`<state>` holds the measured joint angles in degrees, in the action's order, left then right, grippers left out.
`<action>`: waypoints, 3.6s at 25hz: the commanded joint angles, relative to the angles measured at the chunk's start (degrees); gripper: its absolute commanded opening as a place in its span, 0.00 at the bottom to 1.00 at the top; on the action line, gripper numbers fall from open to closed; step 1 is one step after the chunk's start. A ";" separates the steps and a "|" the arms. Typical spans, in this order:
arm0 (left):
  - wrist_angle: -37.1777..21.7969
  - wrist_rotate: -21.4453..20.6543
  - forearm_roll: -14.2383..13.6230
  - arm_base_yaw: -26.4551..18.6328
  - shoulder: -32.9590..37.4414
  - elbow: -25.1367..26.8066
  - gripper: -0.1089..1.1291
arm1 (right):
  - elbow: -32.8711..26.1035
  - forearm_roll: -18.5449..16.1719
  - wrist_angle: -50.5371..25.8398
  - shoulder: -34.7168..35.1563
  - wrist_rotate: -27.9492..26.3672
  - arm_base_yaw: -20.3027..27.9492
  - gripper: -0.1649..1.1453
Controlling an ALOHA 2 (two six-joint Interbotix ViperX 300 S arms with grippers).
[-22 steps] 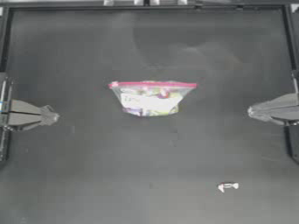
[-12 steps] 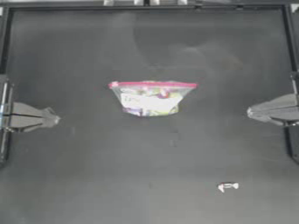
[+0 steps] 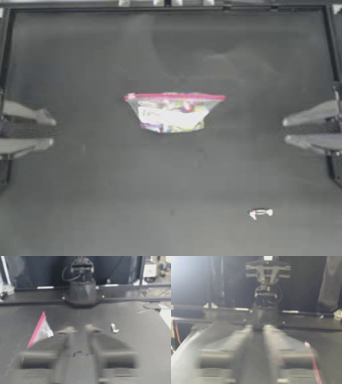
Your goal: Put candy in bag
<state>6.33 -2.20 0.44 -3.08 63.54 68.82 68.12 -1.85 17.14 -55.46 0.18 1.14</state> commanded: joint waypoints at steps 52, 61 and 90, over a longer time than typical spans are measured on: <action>-1.58 0.09 3.25 -4.13 -1.05 1.41 0.90 | -58.89 9.32 -65.92 44.38 19.07 18.54 0.88; -1.58 0.09 3.16 -4.22 -1.58 1.41 0.90 | -66.53 9.23 -69.52 52.47 21.45 18.54 0.88; -1.58 0.00 3.16 -5.45 -2.55 1.93 0.90 | -79.10 10.37 -73.74 67.41 23.55 16.00 0.88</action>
<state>4.48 -2.11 3.60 -8.35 62.49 71.37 -9.23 8.26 -56.69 12.83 23.64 17.49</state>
